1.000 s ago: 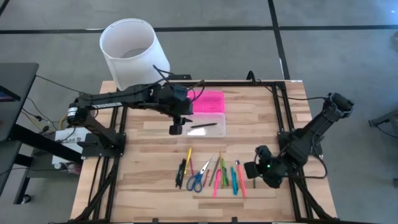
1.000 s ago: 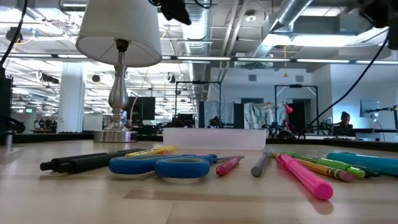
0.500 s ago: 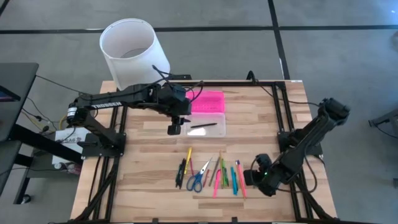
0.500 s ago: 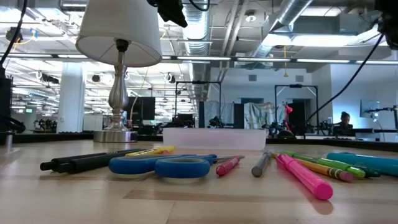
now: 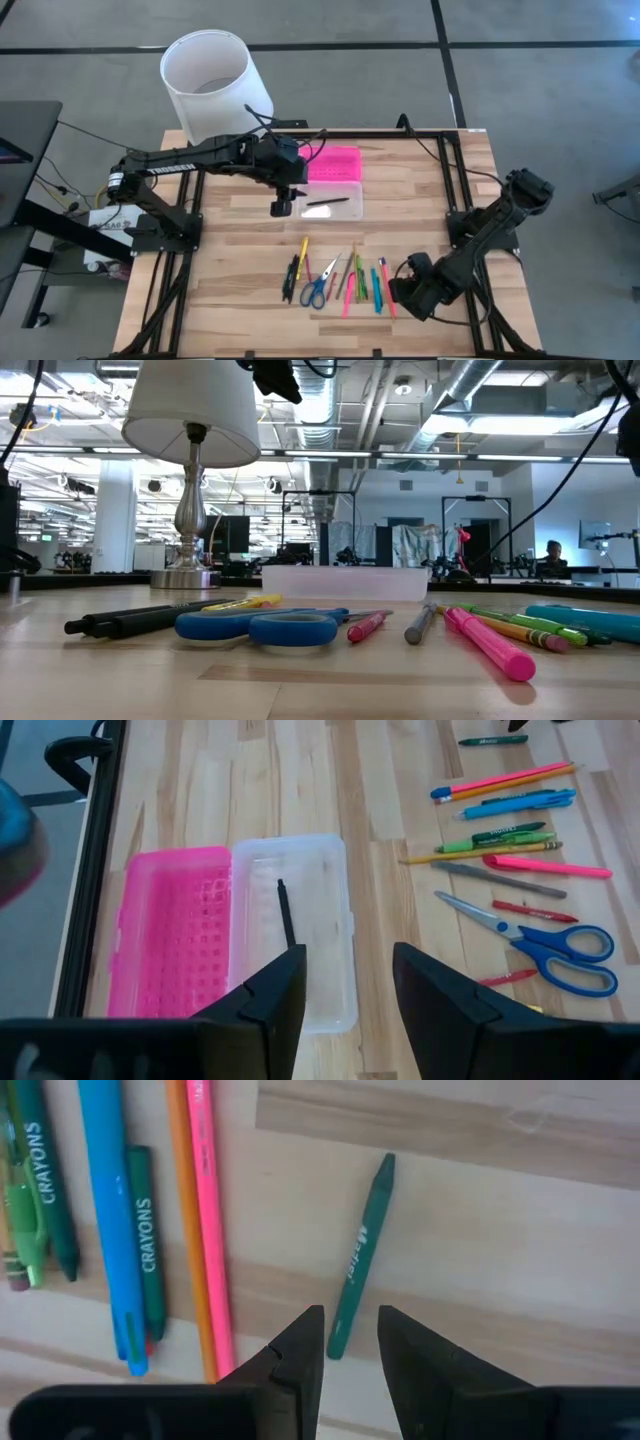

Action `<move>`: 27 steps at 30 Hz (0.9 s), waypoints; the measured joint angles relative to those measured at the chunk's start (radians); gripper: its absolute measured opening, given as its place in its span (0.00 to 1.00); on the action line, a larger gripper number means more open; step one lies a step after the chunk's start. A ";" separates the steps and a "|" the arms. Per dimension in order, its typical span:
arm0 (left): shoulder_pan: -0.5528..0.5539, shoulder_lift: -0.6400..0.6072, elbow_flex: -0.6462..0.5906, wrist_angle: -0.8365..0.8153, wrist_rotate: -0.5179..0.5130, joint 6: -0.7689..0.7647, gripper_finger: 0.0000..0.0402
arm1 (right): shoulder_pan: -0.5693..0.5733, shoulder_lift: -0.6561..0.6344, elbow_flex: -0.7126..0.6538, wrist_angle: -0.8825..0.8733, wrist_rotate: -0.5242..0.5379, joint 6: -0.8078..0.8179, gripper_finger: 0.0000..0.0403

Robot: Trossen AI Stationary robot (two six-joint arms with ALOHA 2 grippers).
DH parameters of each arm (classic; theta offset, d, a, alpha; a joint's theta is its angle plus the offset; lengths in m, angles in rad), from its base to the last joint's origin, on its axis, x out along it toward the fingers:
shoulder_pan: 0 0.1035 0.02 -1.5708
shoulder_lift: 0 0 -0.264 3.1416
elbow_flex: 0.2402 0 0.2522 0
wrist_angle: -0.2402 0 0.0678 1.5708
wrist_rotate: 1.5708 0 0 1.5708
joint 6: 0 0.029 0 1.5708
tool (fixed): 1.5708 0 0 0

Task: Pick & place school supplies into a supply box
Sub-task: Put the right green crayon into the pink supply box

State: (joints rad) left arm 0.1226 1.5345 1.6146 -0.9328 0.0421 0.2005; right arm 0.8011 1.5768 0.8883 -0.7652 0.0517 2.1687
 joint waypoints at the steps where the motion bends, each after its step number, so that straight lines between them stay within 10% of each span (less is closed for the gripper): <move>1: 0.000 0.000 0.000 0.000 0.000 -0.003 0.36 | -0.004 0.006 0.000 -0.002 0.000 -0.002 0.23; 27: -0.022 0.000 0.000 -0.012 -0.001 -0.028 0.36 | -0.058 0.077 -0.045 0.040 -0.039 -0.048 0.23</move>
State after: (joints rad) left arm 0.1009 1.5345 1.6146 -0.9448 0.0413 0.1730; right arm 0.7435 1.6539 0.8436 -0.7250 0.0126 2.1204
